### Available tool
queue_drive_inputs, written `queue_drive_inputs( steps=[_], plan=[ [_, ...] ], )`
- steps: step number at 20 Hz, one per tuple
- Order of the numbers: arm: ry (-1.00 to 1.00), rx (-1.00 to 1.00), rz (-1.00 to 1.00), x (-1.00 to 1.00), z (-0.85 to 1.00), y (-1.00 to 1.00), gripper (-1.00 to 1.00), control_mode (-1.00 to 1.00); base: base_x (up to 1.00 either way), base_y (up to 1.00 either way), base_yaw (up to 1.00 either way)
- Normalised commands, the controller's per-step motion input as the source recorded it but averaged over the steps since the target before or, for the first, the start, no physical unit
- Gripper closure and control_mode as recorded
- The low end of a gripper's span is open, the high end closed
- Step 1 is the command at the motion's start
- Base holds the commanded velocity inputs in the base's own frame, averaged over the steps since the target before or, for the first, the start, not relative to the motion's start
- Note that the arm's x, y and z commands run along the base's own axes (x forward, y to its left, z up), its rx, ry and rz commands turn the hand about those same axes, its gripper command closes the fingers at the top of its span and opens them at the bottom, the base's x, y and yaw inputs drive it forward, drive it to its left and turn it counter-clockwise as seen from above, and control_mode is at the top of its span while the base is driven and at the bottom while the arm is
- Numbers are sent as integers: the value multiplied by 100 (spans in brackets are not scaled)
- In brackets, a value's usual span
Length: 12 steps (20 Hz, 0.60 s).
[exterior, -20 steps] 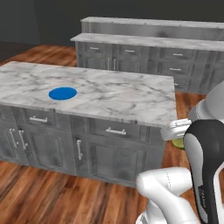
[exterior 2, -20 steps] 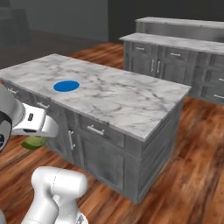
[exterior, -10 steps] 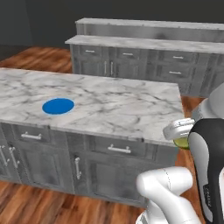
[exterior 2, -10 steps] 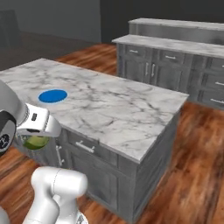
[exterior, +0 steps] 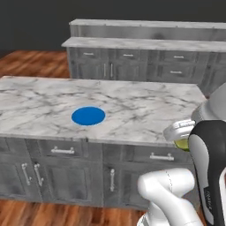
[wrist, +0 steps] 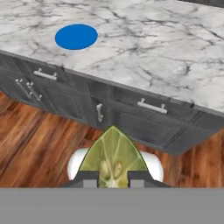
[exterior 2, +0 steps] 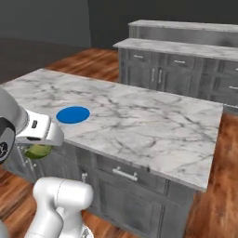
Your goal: Pick lemon wedge from the fridge and place it on the plate on the counter.
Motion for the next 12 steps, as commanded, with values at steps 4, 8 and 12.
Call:
queue_drive_inputs(
  steps=[4, 8, 12],
  plan=[
    [0, 0, 0, 0, 0, 0, 100, 100, 31, 100, -24],
    [0, 0, 0, 0, 0, 0, 100, 100, 39, 91, -23],
    [0, 0, 0, 0, 0, 0, 100, 100, 48, 61, -23]
  ],
)
